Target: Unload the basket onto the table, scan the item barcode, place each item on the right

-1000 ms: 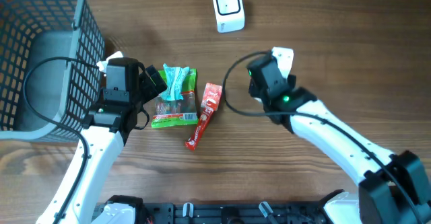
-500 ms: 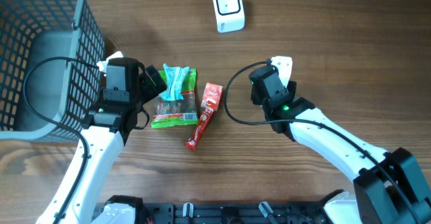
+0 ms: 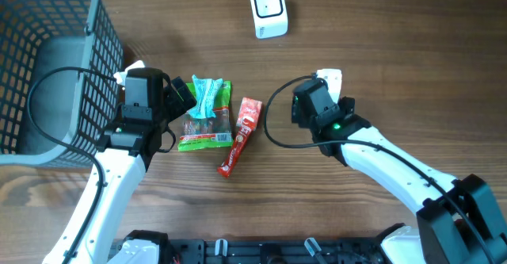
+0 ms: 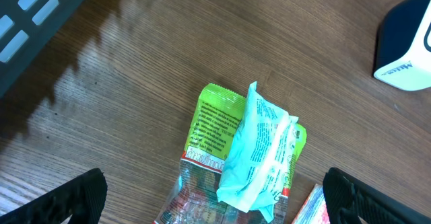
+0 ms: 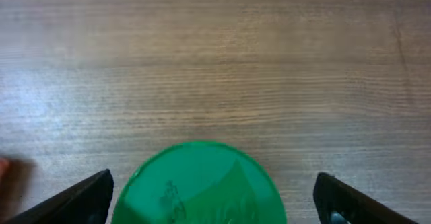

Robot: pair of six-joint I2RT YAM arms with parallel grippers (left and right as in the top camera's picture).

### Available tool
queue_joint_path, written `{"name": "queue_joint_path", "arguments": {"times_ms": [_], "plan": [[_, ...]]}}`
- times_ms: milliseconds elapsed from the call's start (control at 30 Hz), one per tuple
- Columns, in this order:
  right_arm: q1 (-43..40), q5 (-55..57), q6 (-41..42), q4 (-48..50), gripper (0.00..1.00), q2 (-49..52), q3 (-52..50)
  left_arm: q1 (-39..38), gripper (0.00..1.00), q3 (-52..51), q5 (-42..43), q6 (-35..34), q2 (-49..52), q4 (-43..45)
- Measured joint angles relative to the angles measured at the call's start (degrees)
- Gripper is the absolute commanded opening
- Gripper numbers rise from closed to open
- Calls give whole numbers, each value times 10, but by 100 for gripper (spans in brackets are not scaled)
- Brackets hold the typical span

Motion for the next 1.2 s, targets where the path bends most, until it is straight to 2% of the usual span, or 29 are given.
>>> {"name": "queue_joint_path", "arguments": {"times_ms": [67, 133, 200, 267, 333, 533, 633, 733, 767, 867, 933, 1200], "plan": [[-14, -52, -23, -96, 96, -5, 50, 0, 100, 0, 0, 0, 0, -1], [-38, -107, -36, -208, 96, -9, 147, 0, 100, 0, 0, 0, 0, -2], [-78, -176, -46, -387, 96, -14, 292, 0, 100, 0, 0, 0, 0, -1], [-104, -217, -63, -470, 99, -4, 369, 0, 100, 0, 0, 0, 0, -1], [-121, -245, -85, -513, 100, 18, 403, 0, 100, 0, 0, 0, 0, -1], [-122, -294, -149, -516, 99, 206, 403, 0, 100, 0, 0, 0, 0, -1], [-122, -295, -156, -500, 91, 268, 403, 0, 100, 0, 0, 0, 0, -1], [-117, -295, -158, -484, 92, 281, 403, 0, 100, 0, 0, 0, 0, -2], [-113, -294, -158, -480, 100, 281, 403, 0, 100, 0, 0, 0, 0, -2], [-108, -284, -148, -469, 100, 281, 386, 0, 100, 0, 0, 0, 0, -2], [-108, -279, -146, -464, 81, 281, 372, 0, 100, 0, 0, 0, 0, -1], [-108, -273, -127, -452, 79, 281, 369, 0, 100, 0, 0, 0, 0, -1]]}}
